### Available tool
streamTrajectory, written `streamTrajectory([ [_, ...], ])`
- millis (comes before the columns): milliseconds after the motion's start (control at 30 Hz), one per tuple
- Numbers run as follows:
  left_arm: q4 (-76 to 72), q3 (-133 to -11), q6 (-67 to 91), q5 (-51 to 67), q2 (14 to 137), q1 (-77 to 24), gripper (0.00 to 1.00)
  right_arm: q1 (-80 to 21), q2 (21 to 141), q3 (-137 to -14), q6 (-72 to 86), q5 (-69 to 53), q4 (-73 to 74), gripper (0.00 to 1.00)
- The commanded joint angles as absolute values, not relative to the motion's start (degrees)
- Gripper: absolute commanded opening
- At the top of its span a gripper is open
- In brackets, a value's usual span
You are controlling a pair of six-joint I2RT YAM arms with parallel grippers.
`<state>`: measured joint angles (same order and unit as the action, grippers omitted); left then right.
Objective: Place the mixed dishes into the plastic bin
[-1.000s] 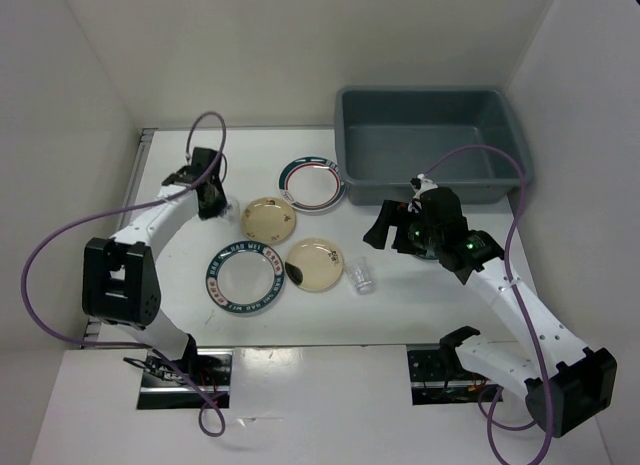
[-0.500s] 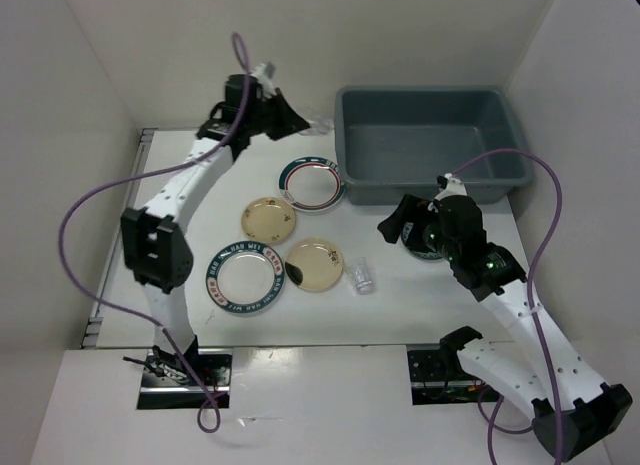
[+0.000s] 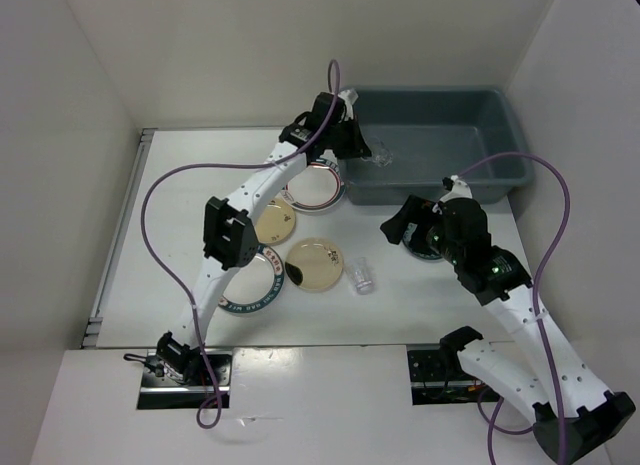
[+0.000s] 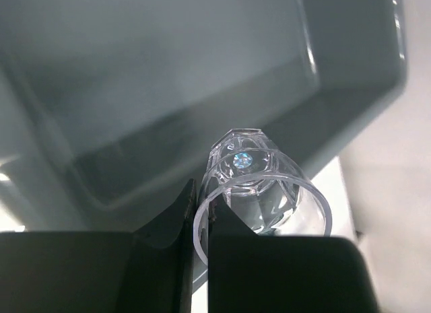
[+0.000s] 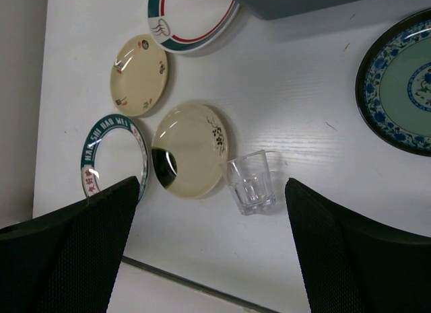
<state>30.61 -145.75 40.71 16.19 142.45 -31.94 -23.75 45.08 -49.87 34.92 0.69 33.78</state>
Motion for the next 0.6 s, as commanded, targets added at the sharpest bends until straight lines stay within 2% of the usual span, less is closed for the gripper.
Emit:
streamTrajectory([
  [0, 33.0, -149.6, 35.7, 9.0, 142.6, -32.3, 0.0, -23.6, 43.7, -50.9, 35.2, 0.8, 35.0, 0.94],
  [300, 34.9, -149.1, 23.3, -8.9, 144.9, -37.6, 0.03, -23.6, 44.3, -50.9, 35.2, 0.3, 35.0, 0.94],
  [567, 34.4, -148.5, 18.6, -12.9, 147.2, -39.0, 0.07, -23.6, 44.9, -50.9, 35.2, 0.3, 35.0, 0.94],
])
